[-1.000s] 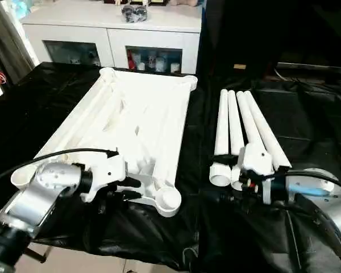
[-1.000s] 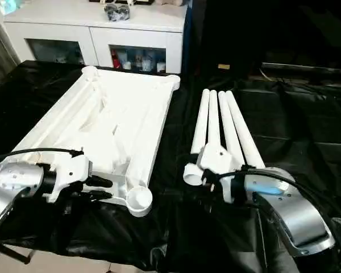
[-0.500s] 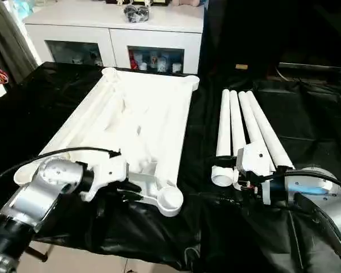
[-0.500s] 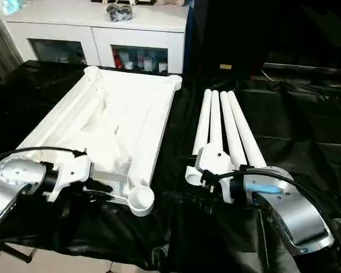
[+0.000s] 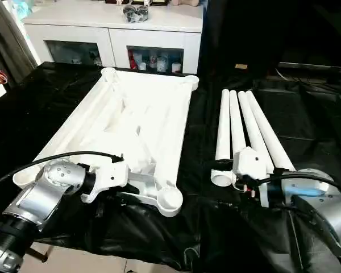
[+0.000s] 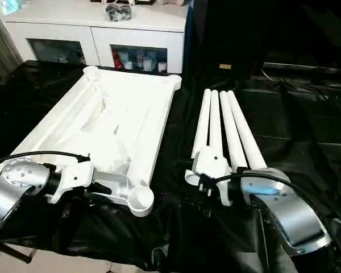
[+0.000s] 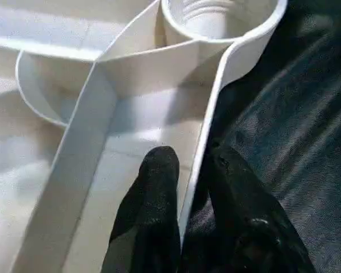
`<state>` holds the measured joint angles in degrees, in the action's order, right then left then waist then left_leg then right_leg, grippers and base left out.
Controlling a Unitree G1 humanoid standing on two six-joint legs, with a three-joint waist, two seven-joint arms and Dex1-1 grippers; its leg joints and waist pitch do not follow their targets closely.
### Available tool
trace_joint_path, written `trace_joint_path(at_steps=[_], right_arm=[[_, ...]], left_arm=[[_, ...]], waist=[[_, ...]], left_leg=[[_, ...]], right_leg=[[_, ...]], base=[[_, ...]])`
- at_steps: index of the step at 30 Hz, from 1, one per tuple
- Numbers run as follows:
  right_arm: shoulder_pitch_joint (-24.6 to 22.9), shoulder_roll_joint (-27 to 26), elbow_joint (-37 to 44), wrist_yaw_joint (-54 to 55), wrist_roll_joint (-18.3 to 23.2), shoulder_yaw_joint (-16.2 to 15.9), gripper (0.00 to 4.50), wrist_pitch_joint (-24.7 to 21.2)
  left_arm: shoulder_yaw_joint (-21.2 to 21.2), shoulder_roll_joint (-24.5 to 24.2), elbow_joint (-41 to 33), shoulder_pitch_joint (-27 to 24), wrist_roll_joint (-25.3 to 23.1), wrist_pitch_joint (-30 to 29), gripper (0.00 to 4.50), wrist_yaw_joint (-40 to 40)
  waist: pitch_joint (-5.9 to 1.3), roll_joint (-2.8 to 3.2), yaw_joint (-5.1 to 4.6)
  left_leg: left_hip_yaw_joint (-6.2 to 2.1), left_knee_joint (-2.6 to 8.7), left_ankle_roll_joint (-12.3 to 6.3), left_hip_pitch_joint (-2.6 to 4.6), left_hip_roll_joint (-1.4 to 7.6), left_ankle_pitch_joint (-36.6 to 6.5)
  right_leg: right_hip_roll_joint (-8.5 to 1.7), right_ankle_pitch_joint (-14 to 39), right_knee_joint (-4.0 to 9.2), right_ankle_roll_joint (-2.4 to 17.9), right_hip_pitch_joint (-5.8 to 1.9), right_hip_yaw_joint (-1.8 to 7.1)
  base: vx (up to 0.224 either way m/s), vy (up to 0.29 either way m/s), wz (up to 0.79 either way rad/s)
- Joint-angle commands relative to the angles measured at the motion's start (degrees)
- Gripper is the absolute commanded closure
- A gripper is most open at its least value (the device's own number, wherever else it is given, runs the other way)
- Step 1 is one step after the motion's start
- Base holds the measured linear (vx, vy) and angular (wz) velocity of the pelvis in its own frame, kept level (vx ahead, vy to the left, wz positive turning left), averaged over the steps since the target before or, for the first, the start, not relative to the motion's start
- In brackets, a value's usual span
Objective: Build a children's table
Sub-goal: Move to table
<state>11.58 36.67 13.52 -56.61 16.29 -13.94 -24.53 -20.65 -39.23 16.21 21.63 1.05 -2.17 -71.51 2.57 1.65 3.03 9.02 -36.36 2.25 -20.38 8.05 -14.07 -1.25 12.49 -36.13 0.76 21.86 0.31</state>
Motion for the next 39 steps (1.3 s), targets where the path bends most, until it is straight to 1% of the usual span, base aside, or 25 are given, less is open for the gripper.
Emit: trace_joint_path(at_steps=[1,3,4,5,7,8,10,11,13,15,16,17,18,19,20,21,22,23,30,32,34,35,36,37,39], right_arm=[[0.8,-0.1,0.2,-0.1,-0.2,-0.1,0.0,0.4],[0.7,-0.2,0.4,0.0,-0.3,-0.2,0.0,0.4],[0.7,-0.2,0.4,0.0,-0.3,-0.2,0.0,0.4],[0.6,-0.3,0.4,0.0,-0.3,-0.3,0.0,0.4],[0.4,-0.4,0.5,0.1,-0.5,-0.4,0.0,0.5],[0.4,-0.5,0.5,0.1,-0.6,-0.4,0.0,0.6],[0.3,-0.6,0.4,0.3,-0.7,-0.5,0.0,0.7],[0.4,-0.7,0.4,0.3,-0.7,-0.6,0.0,0.7],[0.3,-0.6,0.5,0.3,-0.7,-0.5,0.0,0.8],[0.3,-0.7,0.3,0.4,-0.9,-0.6,0.0,0.9],[0.4,-0.7,0.3,0.4,-1.0,-0.6,0.0,1.0],[0.5,-0.9,0.1,0.4,-1.2,-0.7,0.0,1.0],[0.6,-1.0,0.0,0.4,-1.3,-0.8,0.0,1.0],[0.7,-1.1,-0.1,0.4,-1.3,-0.8,0.0,1.1],[0.7,-1.1,-0.2,0.4,-1.4,-0.9,0.0,1.1],[0.8,-1.1,-0.3,0.4,-1.4,-0.9,0.0,1.1],[0.9,-1.2,-0.3,0.4,-1.5,-1.0,0.0,1.1],[1.0,-1.3,-0.4,0.4,-1.5,-1.0,0.0,1.1],[1.9,-2.2,-1.1,0.5,-1.9,-1.3,0.0,1.1],[1.9,-2.3,-1.1,0.5,-1.9,-1.4,0.0,1.1],[2.0,-2.4,-1.1,0.6,-1.9,-1.5,0.0,1.1],[2.0,-2.6,-1.2,0.8,-2.0,-1.6,0.0,1.1],[2.1,-2.7,-1.3,0.8,-2.0,-1.6,0.0,1.2],[2.1,-2.8,-1.4,0.8,-2.0,-1.6,0.0,1.2],[2.3,-3.0,-1.7,1.0,-2.2,-1.7,0.0,1.3]], left_arm=[[0.1,0.3,-0.4,0.4,0.4,-0.9,3.76,-0.1],[0.6,0.5,-1.6,-0.1,1.3,-1.6,4.02,-0.1],[0.7,0.6,-1.9,-0.1,1.4,-1.8,4.02,-0.2],[1.2,0.9,-3.1,-0.6,2.1,-2.7,4.11,0.1],[1.9,1.5,-5.8,-1.6,2.6,-4.8,4.19,1.5],[2.1,1.8,-7.5,-2.3,2.8,-6.0,4.32,2.5],[2.3,2.2,-9.6,-3.2,3.0,-7.1,4.37,3.6],[2.5,2.5,-10.7,-3.7,3.3,-7.7,4.48,4.1],[2.8,3.1,-12.5,-4.4,3.4,-9.1,4.48,5.4],[3.2,4.5,-15.4,-5.5,3.3,-11.1,4.48,7.9],[3.3,5.1,-16.7,-5.9,3.1,-12.4,4.48,9.1],[3.4,6.0,-18.0,-6.5,2.5,-14.1,4.48,11.0],[3.5,6.5,-18.6,-6.7,1.9,-15.2,4.48,12.3],[3.4,6.9,-18.9,-6.8,1.6,-15.6,4.48,13.1],[3.4,7.3,-19.3,-7.1,1.3,-15.8,4.48,13.8],[3.5,7.8,-19.8,-7.2,1.2,-17.0,4.48,14.8],[3.6,8.3,-20.3,-7.3,1.0,-18.2,4.48,15.7],[3.6,8.7,-20.6,-7.4,0.9,-18.8,4.48,16.4],[3.9,10.7,-22.1,-7.2,-1.7,-26.1,4.48,22.6],[3.9,10.8,-22.1,-7.0,-1.9,-26.3,4.48,23.0],[3.7,10.8,-22.3,-6.8,-2.0,-27.0,4.48,23.7],[3.4,10.8,-22.2,-6.6,-2.4,-26.7,4.48,24.3],[3.1,10.8,-21.6,-6.5,-2.9,-24.8,4.48,24.5],[2.9,10.7,-21.1,-6.4,-3.2,-23.2,4.48,24.4],[2.2,10.2,-18.5,-6.1,-4.5,-16.7,4.48,25.0]], waist=[[-2.63,0.3,0.03],[-2.6,0.28,-0.03],[-2.65,0.3,-0.06],[-2.65,0.33,-0.13],[-2.63,0.14,-0.37],[-2.68,0.23,-0.5],[-2.67,0.18,-0.72],[-2.61,0.17,-0.81],[-2.52,0.06,-0.88],[-2.44,0.13,-0.86],[-2.49,-0.04,-0.84],[-2.46,0.05,-0.81],[-2.45,0.02,-0.86],[-2.42,-0.16,-0.82],[-2.44,-0.1,-0.82],[-2.47,-0.31,-0.85],[-2.48,-0.22,-0.84],[-2.45,-0.33,-0.8],[-2.57,-0.23,-0.85],[-2.59,-0.17,-0.73],[-2.69,-0.09,-0.65],[-2.77,-0.07,-0.56],[-2.81,-0.03,-0.54],[-2.84,0.11,-0.5],[-2.82,0.02,-0.36]], left_leg=[[-1.9,5.24,-0.89,0.38,4.93,-7.0],[-1.94,5.33,-0.89,0.33,4.99,-7.0],[-1.94,5.29,-0.87,0.36,5.03,-6.9],[-1.94,5.23,-1.02,0.24,4.98,-6.5],[-1.99,5.25,-1.25,0.03,4.96,-6.0],[-2.0,5.16,-1.49,0.05,5.04,-5.4],[-1.99,5.1,-1.96,-0.07,4.97,-5.2],[-1.96,5.12,-2.19,-0.02,4.93,-5.3],[-1.87,5.12,-2.22,0.09,4.94,-6.1],[-1.92,5.13,-2.2,0.11,5.0,-6.3],[-1.88,5.11,-2.17,0.14,5.06,-6.2],[-1.89,5.11,-2.32,0.11,5.07,-5.8],[-1.89,5.13,-2.33,0.08,5.11,-5.8],[-1.9,5.11,-2.6,0.02,5.05,-5.5],[-1.93,5.11,-2.66,-0.04,5.01,-5.5],[-1.9,5.08,-2.84,-0.05,4.97,-5.2],[-1.92,5.03,-2.93,-0.05,4.96,-5.0],[-1.89,4.96,-3.16,-0.08,4.91,-4.8],[-1.96,4.9,-3.45,-0.24,4.94,-3.9],[-1.9,4.79,-3.61,-0.19,4.91,-3.5],[-1.88,4.76,-3.89,-0.26,4.95,-2.7],[-1.87,4.72,-4.09,-0.18,5.02,-2.3],[-1.89,4.73,-4.24,-0.13,5.09,-2.1],[-1.86,4.7,-4.44,-0.23,5.08,-2.0],[-1.88,4.77,-4.48,-0.25,5.11,-2.8]], right_leg=[[-6.65,5.0,4.23,14.7,-2.33,2.77],[-6.64,4.9,4.18,14.7,-2.35,2.73],[-6.7,4.5,4.11,14.8,-2.37,2.74],[-6.76,3.7,4.06,15.0,-2.48,2.77],[-6.79,3.1,4.02,15.2,-2.66,2.72],[-6.79,2.0,3.92,15.5,-2.64,2.7],[-6.77,1.7,3.98,15.6,-2.76,2.68],[-6.67,2.2,4.11,15.6,-2.71,2.63],[-6.63,3.8,4.3,15.5,-2.6,2.66],[-6.63,4.8,4.38,15.5,-2.55,2.64],[-6.66,4.9,4.35,15.5,-2.6,2.66],[-6.63,4.8,4.38,15.5,-2.55,2.64],[-6.62,4.7,4.36,15.5,-2.58,2.63],[-6.62,4.7,4.44,15.4,-2.59,2.59],[-6.61,4.7,4.39,15.4,-2.62,2.58],[-6.56,4.5,4.41,15.2,-2.62,2.54],[-6.61,4.3,4.34,15.2,-2.64,2.53],[-6.63,4.5,4.43,15.1,-2.64,2.53],[-6.66,3.9,4.35,14.9,-2.77,2.24],[-6.64,3.3,4.38,15.0,-2.71,2.16],[-6.61,1.7,4.25,15.1,-2.76,2.06],[-6.56,0.9,4.15,15.2,-2.7,1.97],[-6.56,0.4,4.13,15.2,-2.67,1.91],[-6.55,-0.4,4.12,15.4,-2.67,1.84],[-6.58,-0.4,4.21,15.2,-2.69,1.76]], base=[[0.0,0.0,0.0],[0.0,0.0,0.0],[0.0,0.0,0.0],[0.0,0.0,0.0],[0.0,0.0,0.0],[0.0,0.0,0.0],[0.0,0.0,0.0],[0.0,0.0,0.0],[0.0,0.0,0.0],[0.0,0.0,0.0],[0.0,0.0,0.0],[0.0,0.0,0.0],[0.0,0.0,0.0],[0.0,0.0,0.0],[0.0,0.0,0.0],[0.0,0.0,0.0],[0.0,0.0,0.0],[0.0,0.0,0.0],[0.0,0.0,0.0],[0.0,0.0,0.0],[0.0,0.0,0.0],[0.0,0.0,0.0],[0.0,0.0,0.0],[0.0,0.0,0.0],[0.0,0.0,0.0]])
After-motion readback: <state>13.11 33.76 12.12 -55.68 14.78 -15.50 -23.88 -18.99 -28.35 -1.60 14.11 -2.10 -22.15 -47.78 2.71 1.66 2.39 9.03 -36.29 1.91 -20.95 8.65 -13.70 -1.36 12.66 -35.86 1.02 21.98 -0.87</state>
